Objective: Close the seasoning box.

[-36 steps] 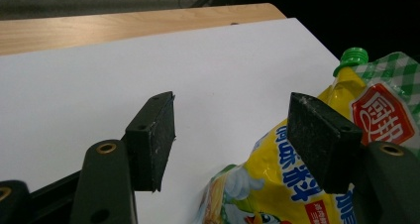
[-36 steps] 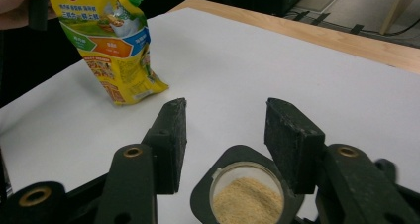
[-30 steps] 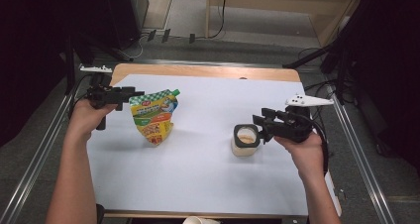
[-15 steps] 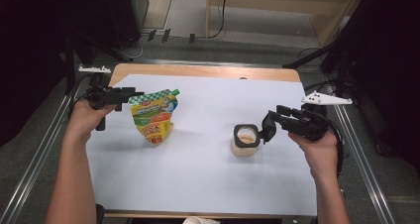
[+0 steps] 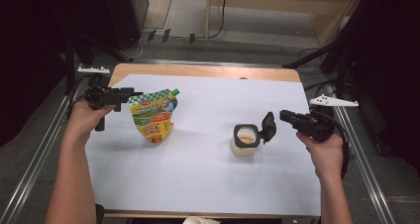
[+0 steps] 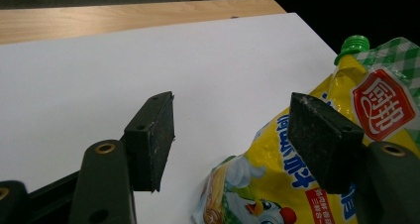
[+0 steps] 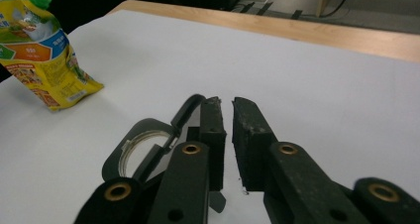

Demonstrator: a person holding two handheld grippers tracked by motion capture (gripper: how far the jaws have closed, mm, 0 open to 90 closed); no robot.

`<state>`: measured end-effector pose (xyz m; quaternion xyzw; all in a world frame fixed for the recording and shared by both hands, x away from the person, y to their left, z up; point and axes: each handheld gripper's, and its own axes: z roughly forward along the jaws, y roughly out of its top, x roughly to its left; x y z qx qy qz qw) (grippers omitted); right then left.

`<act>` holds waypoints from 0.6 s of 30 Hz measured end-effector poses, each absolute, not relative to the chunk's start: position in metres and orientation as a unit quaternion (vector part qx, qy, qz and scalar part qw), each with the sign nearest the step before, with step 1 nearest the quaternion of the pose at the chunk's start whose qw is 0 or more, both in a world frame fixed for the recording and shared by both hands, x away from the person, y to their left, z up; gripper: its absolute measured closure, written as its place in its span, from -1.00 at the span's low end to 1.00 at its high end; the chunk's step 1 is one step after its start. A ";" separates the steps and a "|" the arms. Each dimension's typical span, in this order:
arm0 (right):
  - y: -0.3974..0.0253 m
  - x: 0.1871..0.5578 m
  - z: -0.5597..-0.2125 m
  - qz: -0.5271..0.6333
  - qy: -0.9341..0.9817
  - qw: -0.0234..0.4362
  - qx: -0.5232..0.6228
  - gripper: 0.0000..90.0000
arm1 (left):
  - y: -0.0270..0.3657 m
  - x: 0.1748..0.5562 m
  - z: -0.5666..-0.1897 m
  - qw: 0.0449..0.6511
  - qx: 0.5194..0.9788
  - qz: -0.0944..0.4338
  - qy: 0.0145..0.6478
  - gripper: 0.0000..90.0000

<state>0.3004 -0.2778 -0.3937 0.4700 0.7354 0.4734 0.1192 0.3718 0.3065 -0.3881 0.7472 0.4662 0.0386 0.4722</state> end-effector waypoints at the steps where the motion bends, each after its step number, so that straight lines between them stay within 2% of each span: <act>1: -0.277 0.302 -0.397 0.473 0.737 0.112 0.470 0.97 | 0.306 0.372 -0.388 0.472 0.748 0.039 0.466 -0.20; 18: -0.258 0.307 -0.413 0.466 0.753 0.087 0.457 1.00 | 0.305 0.371 -0.387 0.474 0.748 0.038 0.463 -0.20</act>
